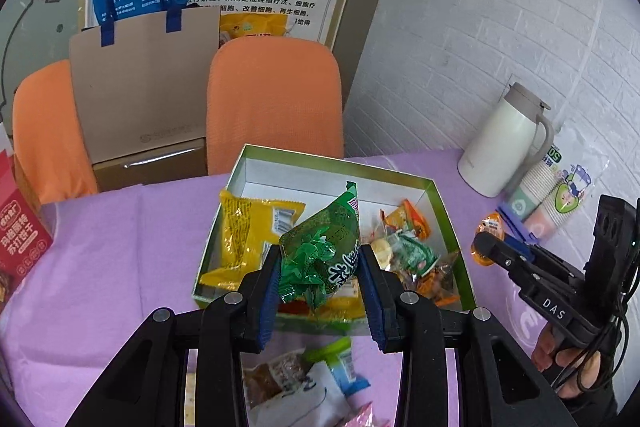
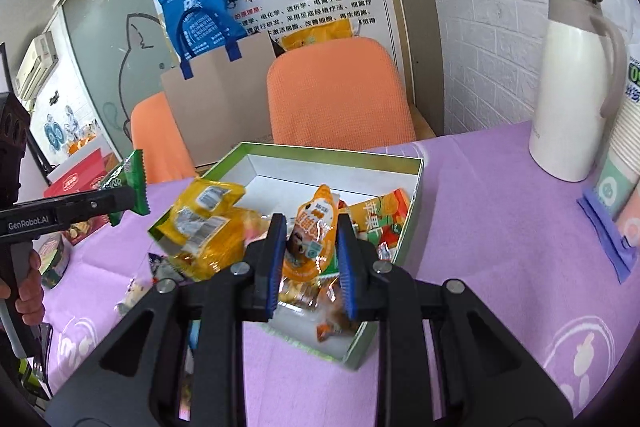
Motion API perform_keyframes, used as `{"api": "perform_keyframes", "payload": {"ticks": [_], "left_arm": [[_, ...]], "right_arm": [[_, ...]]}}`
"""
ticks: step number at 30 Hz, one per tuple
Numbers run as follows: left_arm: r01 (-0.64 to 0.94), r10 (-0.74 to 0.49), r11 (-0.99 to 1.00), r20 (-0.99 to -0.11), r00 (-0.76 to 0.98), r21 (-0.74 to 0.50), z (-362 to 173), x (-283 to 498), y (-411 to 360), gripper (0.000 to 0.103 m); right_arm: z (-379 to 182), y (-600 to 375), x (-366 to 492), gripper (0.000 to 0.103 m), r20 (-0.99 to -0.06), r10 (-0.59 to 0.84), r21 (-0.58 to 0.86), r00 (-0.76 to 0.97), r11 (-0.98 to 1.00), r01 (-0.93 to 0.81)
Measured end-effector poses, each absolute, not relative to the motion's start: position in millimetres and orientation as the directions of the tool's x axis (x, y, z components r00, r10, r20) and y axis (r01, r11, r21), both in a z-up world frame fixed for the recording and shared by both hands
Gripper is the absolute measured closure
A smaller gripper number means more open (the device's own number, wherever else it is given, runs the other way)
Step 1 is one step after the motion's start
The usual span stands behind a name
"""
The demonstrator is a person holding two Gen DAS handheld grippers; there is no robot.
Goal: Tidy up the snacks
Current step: 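Carry both items into the green box and open both tools, then withdraw both tools from the box back over the pile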
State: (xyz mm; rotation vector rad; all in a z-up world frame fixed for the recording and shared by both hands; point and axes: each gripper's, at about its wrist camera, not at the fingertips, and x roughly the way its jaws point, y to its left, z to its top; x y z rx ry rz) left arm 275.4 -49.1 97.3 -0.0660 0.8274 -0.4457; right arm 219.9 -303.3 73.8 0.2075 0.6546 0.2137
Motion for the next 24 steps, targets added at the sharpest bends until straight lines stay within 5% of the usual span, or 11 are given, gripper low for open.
{"api": "perform_keyframes", "payload": {"ticks": [10, 11, 14, 24], "left_arm": [[0.326, -0.406, 0.909, -0.735, 0.543, -0.261, 62, 325, -78, 0.062], [0.33, -0.414, 0.905, -0.735, 0.537, -0.268, 61, 325, -79, 0.058], [0.339, -0.412, 0.904, -0.741, 0.53, -0.261, 60, 321, -81, 0.013], [0.316, -0.343, 0.932, -0.714, 0.61, -0.178, 72, 293, -66, 0.009]], "right_arm": [[41, -298, 262, 0.075, -0.633, 0.284, 0.25, 0.72, 0.955, -0.158], [39, -295, 265, 0.062, -0.643, 0.288, 0.231, 0.71, 0.956, -0.179], [40, -290, 260, 0.019, -0.63, 0.266, 0.169, 0.729, 0.964, -0.205], [53, -293, 229, 0.012, -0.617, 0.254, 0.136, 0.744, 0.967, -0.218]]}}
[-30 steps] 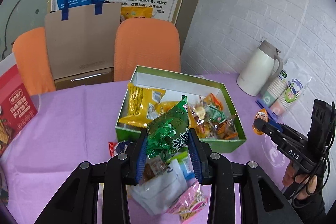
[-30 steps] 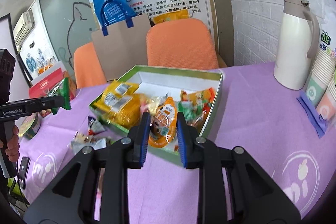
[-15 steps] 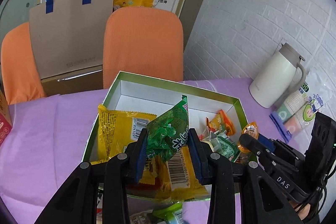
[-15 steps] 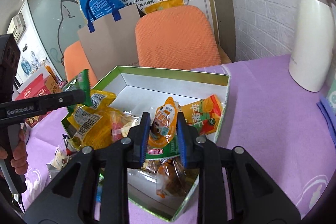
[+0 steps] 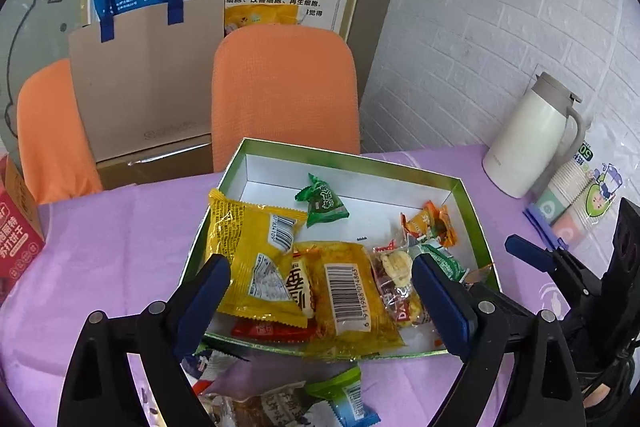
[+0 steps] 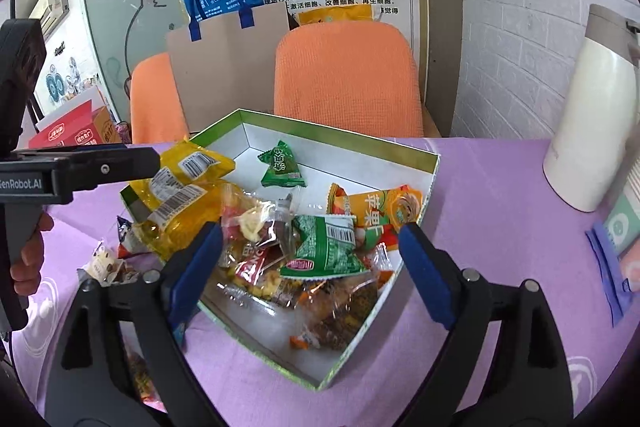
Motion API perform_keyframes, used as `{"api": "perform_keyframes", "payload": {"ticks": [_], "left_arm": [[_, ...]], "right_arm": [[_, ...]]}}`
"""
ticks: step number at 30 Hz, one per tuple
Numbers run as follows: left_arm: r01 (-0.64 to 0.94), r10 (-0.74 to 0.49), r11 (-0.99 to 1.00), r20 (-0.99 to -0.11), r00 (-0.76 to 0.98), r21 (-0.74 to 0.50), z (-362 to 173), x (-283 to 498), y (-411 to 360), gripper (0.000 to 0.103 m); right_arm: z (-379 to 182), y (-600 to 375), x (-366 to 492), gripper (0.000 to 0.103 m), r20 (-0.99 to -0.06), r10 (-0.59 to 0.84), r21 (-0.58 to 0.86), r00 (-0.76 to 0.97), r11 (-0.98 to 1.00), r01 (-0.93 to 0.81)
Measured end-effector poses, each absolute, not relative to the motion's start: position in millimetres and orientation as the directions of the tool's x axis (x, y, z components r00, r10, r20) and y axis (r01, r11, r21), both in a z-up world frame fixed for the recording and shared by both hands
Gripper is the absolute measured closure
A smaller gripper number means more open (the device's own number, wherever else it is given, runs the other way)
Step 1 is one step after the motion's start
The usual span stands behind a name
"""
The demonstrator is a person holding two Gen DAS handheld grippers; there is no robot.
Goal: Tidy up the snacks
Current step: 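Withdraw both tools from the box back over the pile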
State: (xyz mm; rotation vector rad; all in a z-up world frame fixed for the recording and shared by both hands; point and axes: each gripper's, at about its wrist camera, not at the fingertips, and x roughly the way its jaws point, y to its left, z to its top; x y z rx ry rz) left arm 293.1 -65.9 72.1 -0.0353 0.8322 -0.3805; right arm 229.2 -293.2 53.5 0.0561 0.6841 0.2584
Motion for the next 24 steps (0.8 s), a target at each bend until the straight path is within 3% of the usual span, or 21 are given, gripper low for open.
{"api": "perform_keyframes", "payload": {"ticks": [3, 13, 18, 24], "left_arm": [[0.315, -0.344, 0.933, -0.701, 0.625, -0.176, 81, 279, -59, 0.009], [0.341, -0.355, 0.927, -0.66, 0.662, -0.157, 102, 204, -28, 0.009], [0.336, -0.372, 0.923, -0.656, 0.657, -0.187, 91, 164, -3, 0.009], [0.348, -0.422, 0.903, -0.669, 0.612, -0.251, 60, 122, 25, 0.009]], "right_arm": [[63, -294, 217, 0.007, -0.613, 0.261, 0.153, 0.746, 0.965, -0.212], [88, -278, 159, 0.006, -0.581, 0.299, 0.164, 0.758, 0.954, -0.251], [72, -252, 132, 0.006, -0.619, 0.35, 0.174, 0.703, 0.934, -0.312], [27, -207, 110, 0.006, -0.727, 0.387, 0.156, 0.567, 0.897, -0.412]]}}
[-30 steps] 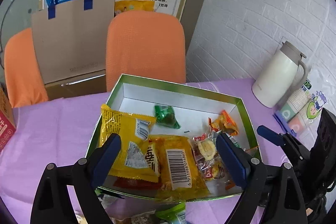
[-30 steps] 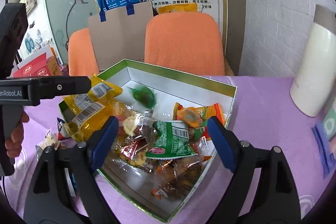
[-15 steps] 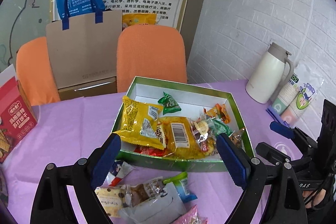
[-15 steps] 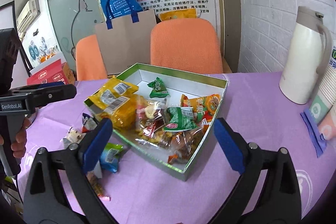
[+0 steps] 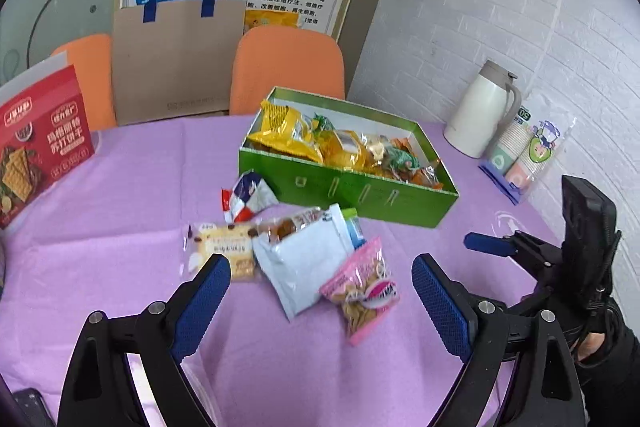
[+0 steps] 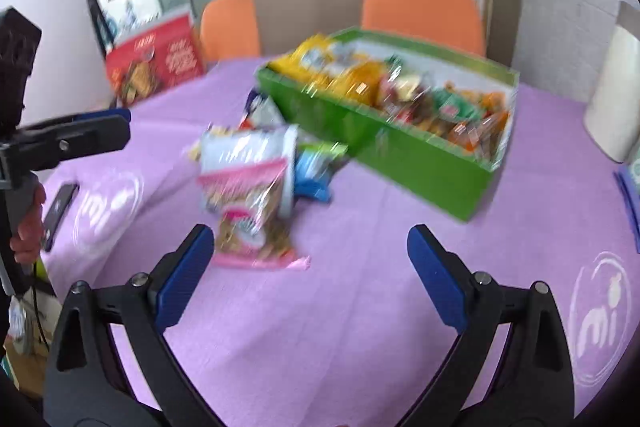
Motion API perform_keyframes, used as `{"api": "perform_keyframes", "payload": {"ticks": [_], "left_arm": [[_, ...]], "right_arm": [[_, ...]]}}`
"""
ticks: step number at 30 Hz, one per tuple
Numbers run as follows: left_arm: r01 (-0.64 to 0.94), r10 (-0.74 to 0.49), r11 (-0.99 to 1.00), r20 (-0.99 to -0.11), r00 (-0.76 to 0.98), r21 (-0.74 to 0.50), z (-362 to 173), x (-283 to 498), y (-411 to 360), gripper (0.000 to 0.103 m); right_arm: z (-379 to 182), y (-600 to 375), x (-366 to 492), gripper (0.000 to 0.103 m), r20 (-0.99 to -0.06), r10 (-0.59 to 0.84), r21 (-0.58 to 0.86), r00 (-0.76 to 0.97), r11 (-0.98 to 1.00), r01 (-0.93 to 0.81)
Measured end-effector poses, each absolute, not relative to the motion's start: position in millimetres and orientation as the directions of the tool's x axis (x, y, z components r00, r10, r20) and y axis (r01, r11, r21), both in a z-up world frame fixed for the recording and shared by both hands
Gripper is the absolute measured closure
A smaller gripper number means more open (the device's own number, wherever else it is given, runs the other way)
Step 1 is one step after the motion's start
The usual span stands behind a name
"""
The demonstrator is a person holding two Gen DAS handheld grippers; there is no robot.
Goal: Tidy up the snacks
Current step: 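Withdraw both tools from the box back over the pile, then reach the open right tool around the pink cookie bag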
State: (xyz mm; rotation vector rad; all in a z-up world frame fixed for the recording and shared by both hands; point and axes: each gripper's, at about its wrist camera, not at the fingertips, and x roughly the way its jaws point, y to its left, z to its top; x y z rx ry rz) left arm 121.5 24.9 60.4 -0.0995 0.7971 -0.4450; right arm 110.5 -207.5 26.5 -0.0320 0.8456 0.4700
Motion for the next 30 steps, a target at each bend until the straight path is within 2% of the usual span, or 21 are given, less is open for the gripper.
{"api": "perform_keyframes", "payload": {"ticks": [3, 7, 10, 12, 13, 14, 17, 21, 25, 28, 30], "left_arm": [[0.341, -0.426, 0.901, -0.698, 0.575, -0.27, 43, 109, 34, 0.009], [0.324, -0.43, 0.9, -0.718, 0.548, -0.292, 25, 98, 45, 0.009], [0.312, -0.443, 0.895, -0.711, 0.546, -0.318, 20, 95, 53, 0.009], [0.309, -0.457, 0.889, -0.707, 0.539, -0.339, 18, 96, 55, 0.01], [0.31, -0.463, 0.886, -0.706, 0.536, -0.346, 17, 97, 55, 0.01], [0.313, -0.467, 0.884, -0.704, 0.535, -0.348, 16, 98, 55, 0.011], [0.339, -0.481, 0.875, -0.708, 0.517, -0.346, 13, 99, 47, 0.02], [0.369, -0.505, 0.858, -0.72, 0.476, -0.358, 2, 103, 31, 0.029], [0.38, -0.525, 0.845, -0.721, 0.452, -0.377, -8, 112, 13, 0.029], [0.377, -0.551, 0.83, -0.716, 0.43, -0.412, -14, 123, 2, 0.037], [0.37, -0.569, 0.819, -0.705, 0.424, -0.439, -17, 128, 0, 0.038]], "right_arm": [[14, -188, 104, 0.007, -0.739, 0.405, 0.154, 0.538, 0.879, -0.451], [5, -170, 109, 0.023, -0.75, 0.402, 0.141, 0.525, 0.873, -0.467], [0, -162, 114, 0.029, -0.758, 0.394, 0.135, 0.52, 0.874, -0.466], [-2, -160, 117, 0.044, -0.765, 0.394, 0.143, 0.51, 0.875, -0.463], [-3, -160, 118, 0.063, -0.769, 0.399, 0.154, 0.499, 0.873, -0.462], [-4, -160, 119, 0.077, -0.772, 0.4, 0.158, 0.493, 0.873, -0.461], [-3, -165, 112, 0.086, -0.765, 0.421, 0.175, 0.488, 0.865, -0.471], [0, -172, 96, 0.087, -0.751, 0.455, 0.202, 0.477, 0.848, -0.491], [3, -180, 88, 0.086, -0.725, 0.475, 0.217, 0.499, 0.845, -0.489], [3, -186, 93, 0.079, -0.714, 0.482, 0.245, 0.507, 0.851, -0.465], [0, -190, 99, 0.077, -0.709, 0.498, 0.284, 0.499, 0.849, -0.445]]}}
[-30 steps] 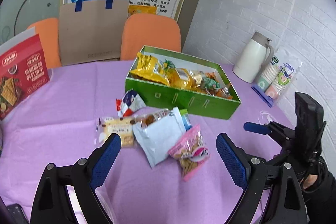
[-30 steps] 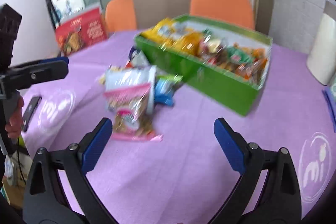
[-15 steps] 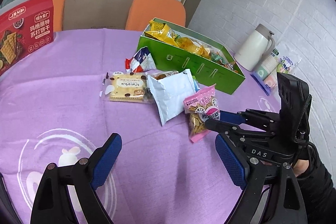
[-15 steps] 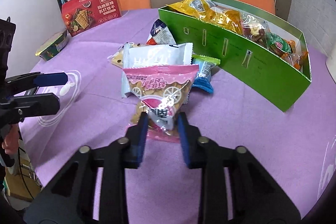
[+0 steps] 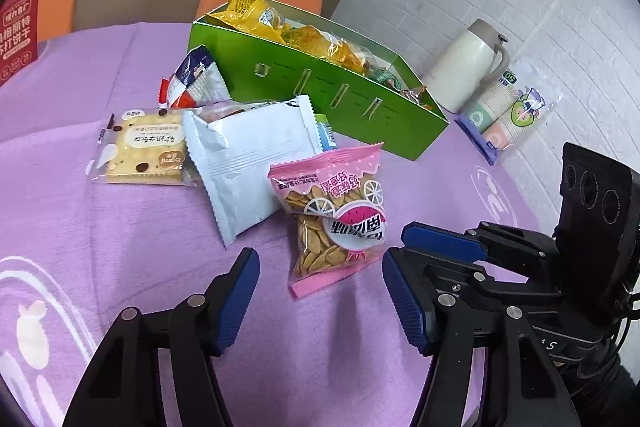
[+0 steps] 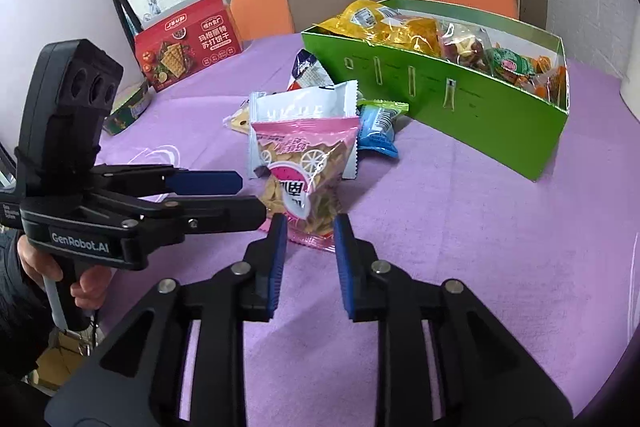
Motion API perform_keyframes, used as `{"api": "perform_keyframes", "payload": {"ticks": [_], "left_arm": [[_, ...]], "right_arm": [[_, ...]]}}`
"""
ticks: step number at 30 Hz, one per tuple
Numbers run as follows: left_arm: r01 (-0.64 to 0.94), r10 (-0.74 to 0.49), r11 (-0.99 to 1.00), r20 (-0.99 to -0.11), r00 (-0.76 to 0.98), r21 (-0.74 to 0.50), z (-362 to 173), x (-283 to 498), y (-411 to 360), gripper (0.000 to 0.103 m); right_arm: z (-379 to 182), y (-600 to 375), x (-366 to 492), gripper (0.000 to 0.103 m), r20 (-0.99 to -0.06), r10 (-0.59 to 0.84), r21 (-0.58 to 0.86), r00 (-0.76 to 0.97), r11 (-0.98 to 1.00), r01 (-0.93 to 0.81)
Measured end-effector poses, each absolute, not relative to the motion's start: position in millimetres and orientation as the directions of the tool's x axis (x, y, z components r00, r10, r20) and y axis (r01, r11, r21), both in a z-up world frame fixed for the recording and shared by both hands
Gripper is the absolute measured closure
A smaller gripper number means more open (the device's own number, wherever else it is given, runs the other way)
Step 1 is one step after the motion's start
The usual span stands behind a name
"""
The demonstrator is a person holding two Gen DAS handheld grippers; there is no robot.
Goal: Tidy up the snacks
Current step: 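Reach the open right tool around the pink cookie bag, then close the right tool on the pink cookie bag and lift it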
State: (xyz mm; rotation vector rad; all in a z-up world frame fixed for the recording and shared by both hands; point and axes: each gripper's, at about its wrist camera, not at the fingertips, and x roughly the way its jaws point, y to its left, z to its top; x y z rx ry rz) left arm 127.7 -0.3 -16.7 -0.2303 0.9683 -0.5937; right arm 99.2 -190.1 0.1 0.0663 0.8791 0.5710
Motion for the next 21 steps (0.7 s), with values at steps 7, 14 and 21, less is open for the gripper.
{"api": "perform_keyframes", "payload": {"ticks": [7, 14, 21], "left_arm": [[0.329, -0.618, 0.786, -0.678, 0.398, -0.523, -24, 145, 1, 0.053], [0.353, -0.629, 0.777, -0.674, 0.388, -0.522, -24, 151, -7, 0.067], [0.353, -0.609, 0.792, -0.682, 0.404, -0.498, -19, 144, -4, 0.088]], "right_arm": [[-11, -187, 108, 0.075, -0.707, 0.531, 0.337, 0.467, 0.833, -0.438], [-19, -184, 118, 0.063, -0.713, 0.529, 0.35, 0.46, 0.837, -0.42], [-11, -187, 110, 0.092, -0.703, 0.539, 0.341, 0.464, 0.828, -0.445]]}}
